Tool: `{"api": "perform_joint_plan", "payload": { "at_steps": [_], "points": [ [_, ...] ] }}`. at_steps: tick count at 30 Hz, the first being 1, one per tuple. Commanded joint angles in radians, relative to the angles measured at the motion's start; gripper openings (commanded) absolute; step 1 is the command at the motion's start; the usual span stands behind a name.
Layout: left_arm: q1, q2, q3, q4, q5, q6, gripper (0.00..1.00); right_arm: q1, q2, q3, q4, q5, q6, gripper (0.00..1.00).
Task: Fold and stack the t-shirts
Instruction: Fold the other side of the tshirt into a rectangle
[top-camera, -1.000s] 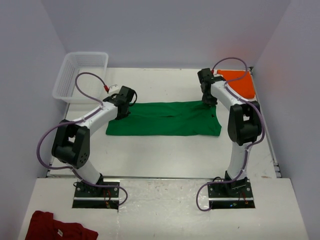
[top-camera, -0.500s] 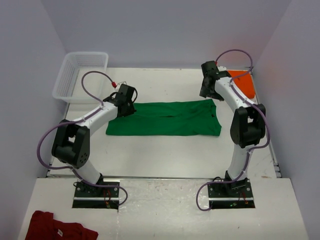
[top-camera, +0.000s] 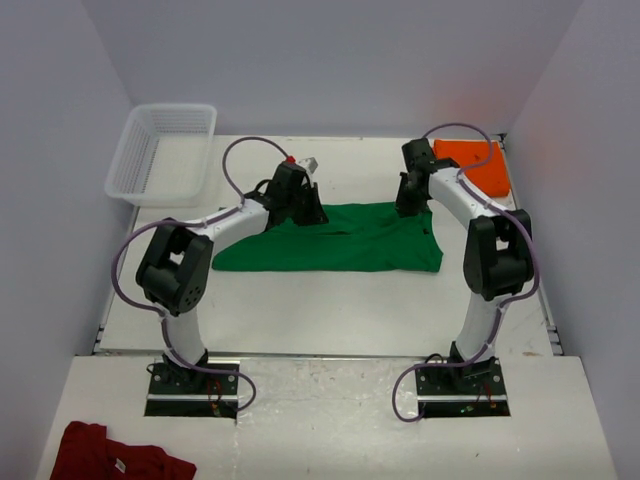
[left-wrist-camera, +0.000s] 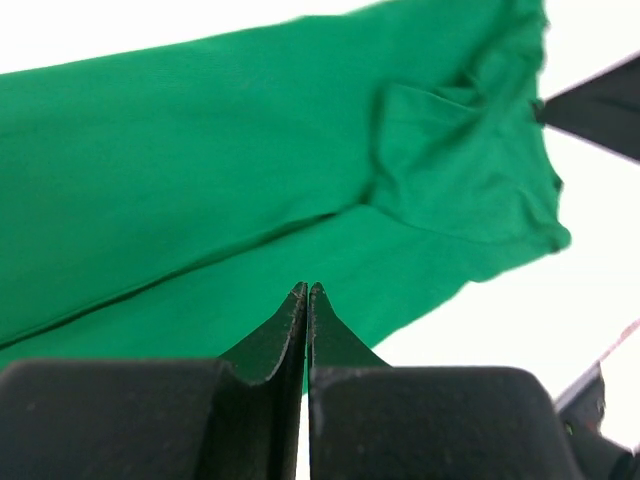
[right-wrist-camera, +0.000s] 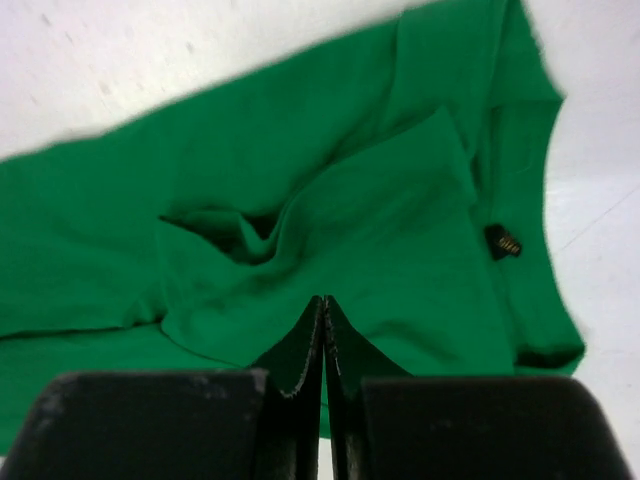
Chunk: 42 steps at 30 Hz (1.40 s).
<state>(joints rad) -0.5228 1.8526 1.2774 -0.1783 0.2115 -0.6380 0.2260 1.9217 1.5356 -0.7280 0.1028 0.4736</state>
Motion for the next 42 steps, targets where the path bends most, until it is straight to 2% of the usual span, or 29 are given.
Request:
{"api": "perform_joint_plan", "payload": {
  "at_steps": [1,6,8,10,13,15,17,22,26,30,42],
  "points": [
    [-0.017,0.048,0.056,0.072,0.141,0.063,0.00,-0.004,-0.052,-0.101,0.064,-0.092,0.049,0.00],
    [-0.048,0.112,0.109,0.079,0.212,0.092,0.00,-0.002,-0.202,-0.302,0.156,-0.009,0.106,0.01],
    [-0.060,0.147,0.138,0.079,0.223,0.087,0.00,-0.002,-0.250,-0.331,0.119,0.000,0.118,0.01],
    [-0.066,0.172,0.163,0.066,0.223,0.080,0.00,0.009,-0.309,-0.376,0.095,0.004,0.129,0.06],
    [-0.071,0.195,0.171,0.034,0.159,0.070,0.00,0.015,-0.415,-0.478,0.120,0.074,0.148,0.28],
    [-0.072,0.191,0.159,-0.002,0.061,0.058,0.00,0.015,-0.487,-0.496,0.101,0.124,0.148,0.49],
    [-0.072,0.191,0.151,-0.016,0.029,0.054,0.00,0.013,-0.498,-0.488,0.067,0.149,0.155,0.54],
    [-0.065,0.214,0.149,-0.085,-0.021,0.051,0.00,0.004,-0.478,-0.502,0.022,0.164,0.200,0.53],
    [-0.028,0.203,0.074,-0.049,0.003,0.032,0.00,-0.007,-0.486,-0.517,0.030,0.189,0.197,0.52],
    [0.009,0.206,0.039,-0.036,0.025,0.032,0.00,-0.034,-0.506,-0.546,0.056,0.133,0.189,0.52],
    [0.063,0.209,0.008,-0.027,0.034,0.043,0.00,-0.040,-0.412,-0.560,0.099,0.090,0.157,0.52]
  ]
}}
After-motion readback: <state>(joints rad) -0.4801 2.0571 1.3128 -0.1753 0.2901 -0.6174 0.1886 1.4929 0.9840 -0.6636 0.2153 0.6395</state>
